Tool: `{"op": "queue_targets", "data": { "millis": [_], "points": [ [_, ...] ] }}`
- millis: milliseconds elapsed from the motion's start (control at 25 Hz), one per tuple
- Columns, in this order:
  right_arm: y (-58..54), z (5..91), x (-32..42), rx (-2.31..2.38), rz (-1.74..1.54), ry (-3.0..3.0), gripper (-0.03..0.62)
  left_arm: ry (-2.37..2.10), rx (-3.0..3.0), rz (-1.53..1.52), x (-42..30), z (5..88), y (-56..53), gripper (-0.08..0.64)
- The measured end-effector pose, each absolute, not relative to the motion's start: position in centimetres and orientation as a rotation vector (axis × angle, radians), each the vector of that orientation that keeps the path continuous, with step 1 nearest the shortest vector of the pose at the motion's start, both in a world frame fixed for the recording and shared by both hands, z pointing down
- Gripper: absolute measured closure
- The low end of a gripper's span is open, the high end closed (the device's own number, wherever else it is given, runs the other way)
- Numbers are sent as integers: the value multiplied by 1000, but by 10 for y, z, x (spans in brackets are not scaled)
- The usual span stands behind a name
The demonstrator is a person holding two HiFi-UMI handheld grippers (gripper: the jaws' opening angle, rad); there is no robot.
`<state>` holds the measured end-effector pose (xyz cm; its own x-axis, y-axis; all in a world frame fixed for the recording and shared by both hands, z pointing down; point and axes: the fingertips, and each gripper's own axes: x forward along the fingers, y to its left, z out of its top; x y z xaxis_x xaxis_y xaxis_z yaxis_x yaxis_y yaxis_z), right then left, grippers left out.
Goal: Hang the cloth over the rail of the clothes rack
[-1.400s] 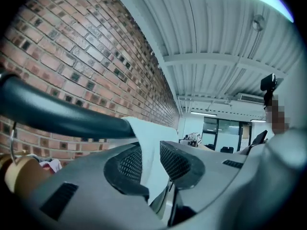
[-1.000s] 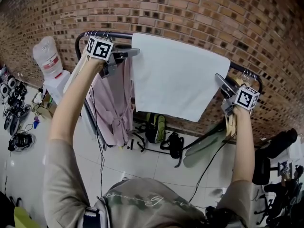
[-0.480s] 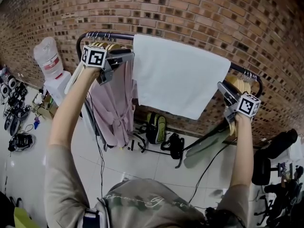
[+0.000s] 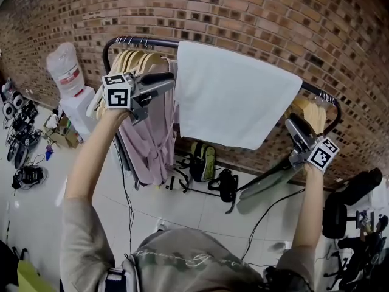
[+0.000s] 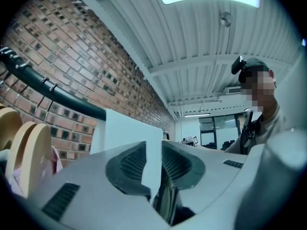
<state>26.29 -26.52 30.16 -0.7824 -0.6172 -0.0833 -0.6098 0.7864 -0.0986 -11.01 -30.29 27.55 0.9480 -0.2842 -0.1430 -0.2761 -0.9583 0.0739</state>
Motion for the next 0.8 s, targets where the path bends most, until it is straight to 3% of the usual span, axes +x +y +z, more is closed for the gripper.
{"op": "queue_targets", "data": {
  "millis": [40,80,560,640,800],
  "points": [
    [-257,302,254,-945,-85,2880,426,-430,3056,-251,-109,276,-294,512],
    [-250,304,244,-903,-80,2895,426,-421,3048,-256,-107,278,-287,552],
    [-204,314,170,-753,-6,2892,431,-274,3175,37,-46,345,-205,552],
    [-189,326,160,-716,0,2909,583,-213,3143,-23,-32,346,-183,554],
    [-161,352,140,-670,-35,2942,583,-137,3053,-133,-19,350,-152,553]
  ]
}}
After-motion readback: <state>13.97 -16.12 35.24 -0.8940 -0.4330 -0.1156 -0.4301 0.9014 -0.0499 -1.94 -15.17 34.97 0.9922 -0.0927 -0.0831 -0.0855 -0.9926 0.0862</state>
